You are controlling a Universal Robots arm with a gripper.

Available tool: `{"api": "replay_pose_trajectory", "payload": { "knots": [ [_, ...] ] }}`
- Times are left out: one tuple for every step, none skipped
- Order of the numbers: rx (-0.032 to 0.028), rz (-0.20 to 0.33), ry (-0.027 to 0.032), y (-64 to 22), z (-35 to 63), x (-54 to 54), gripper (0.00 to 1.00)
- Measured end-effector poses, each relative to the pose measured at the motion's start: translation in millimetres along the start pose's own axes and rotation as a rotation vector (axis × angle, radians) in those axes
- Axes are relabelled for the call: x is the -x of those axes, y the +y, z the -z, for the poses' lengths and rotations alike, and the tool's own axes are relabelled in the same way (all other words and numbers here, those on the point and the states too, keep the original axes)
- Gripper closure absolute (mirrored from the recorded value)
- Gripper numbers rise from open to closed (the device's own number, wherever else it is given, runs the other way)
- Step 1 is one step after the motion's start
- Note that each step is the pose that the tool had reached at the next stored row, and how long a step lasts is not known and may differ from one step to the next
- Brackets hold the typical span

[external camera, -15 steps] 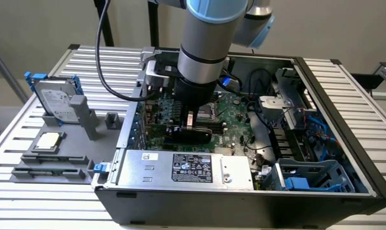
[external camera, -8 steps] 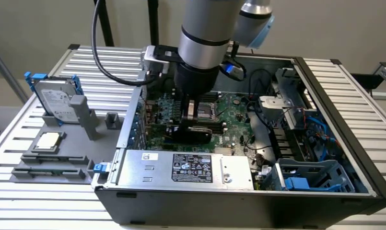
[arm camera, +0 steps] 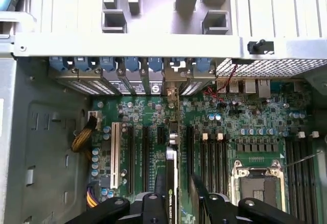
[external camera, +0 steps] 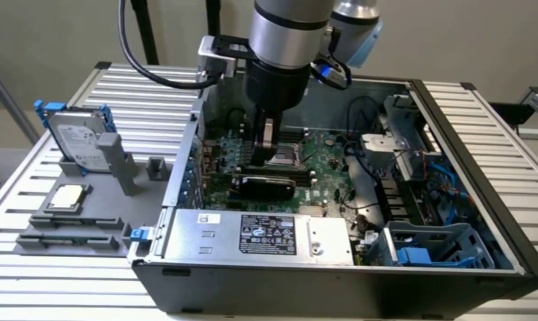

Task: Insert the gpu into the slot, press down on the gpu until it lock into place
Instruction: 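Press down on the gpu until it lock into place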

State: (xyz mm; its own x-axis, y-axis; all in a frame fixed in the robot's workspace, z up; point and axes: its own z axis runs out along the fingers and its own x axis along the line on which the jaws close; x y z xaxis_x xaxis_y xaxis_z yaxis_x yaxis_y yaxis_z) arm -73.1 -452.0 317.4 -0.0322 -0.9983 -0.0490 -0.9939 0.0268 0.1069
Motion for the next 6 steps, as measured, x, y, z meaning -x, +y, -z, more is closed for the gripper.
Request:
{"api": "replay_pose_trajectory", "payload": {
  "knots": [
    [0.0000, 0.000, 0.0000, 0.0, 0.0, 0.0, 0.66],
    [0.0001, 0.000, 0.0000, 0.0, 0.0, 0.0, 0.66],
    [0.0001, 0.000, 0.0000, 0.0, 0.0, 0.0, 0.66],
    [0.0000, 0.000, 0.0000, 0.0, 0.0, 0.0, 0.66],
    [0.0001, 0.000, 0.0001, 0.0, 0.0, 0.0, 0.66],
    [0.0000, 0.000, 0.0001, 0.0, 0.0, 0.0, 0.66]
  ]
}}
